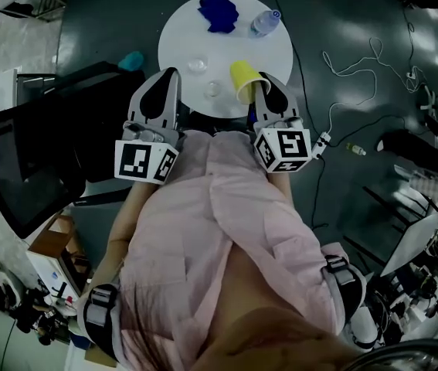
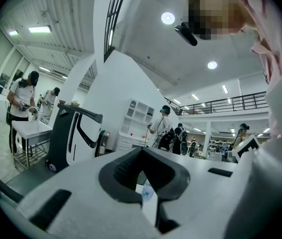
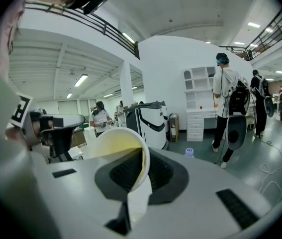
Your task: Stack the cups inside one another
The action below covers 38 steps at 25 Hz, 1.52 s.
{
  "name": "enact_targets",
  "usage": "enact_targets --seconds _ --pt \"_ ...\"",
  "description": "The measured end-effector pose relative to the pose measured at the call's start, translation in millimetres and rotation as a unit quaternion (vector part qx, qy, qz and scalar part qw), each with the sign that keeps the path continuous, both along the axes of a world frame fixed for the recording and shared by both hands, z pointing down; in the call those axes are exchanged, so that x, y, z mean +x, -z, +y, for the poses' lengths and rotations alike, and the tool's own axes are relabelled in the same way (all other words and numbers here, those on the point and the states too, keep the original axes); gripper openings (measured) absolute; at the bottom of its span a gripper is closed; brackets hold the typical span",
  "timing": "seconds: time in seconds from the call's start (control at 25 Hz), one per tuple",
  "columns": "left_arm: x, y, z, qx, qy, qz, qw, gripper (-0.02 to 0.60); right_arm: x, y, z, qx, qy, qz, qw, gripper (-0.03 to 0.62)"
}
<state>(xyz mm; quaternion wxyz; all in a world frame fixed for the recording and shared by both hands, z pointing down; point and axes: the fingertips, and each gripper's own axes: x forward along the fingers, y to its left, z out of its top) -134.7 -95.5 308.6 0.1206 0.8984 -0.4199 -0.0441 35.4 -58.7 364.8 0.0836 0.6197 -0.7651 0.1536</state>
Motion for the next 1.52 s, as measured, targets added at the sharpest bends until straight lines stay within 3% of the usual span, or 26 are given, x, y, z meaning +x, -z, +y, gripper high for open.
enact_targets --seconds 0.12,0.56,1.52 --pt "-6 0 -2 0.0 0.014 -0.004 0.9999 0.015 2 -4 5 -0.005 -0.007 -0.004 1.0 0.037" --pt "13 4 20 0.018 -0.032 -0.028 0.9989 0.016 3 -9 17 -0.018 -0.015 -0.01 1.0 0.037" --pt "6 2 19 0.014 -0.015 -0.025 0.9995 0.015 16 -6 22 -0.013 -0.037 -0.016 0.999 0.038"
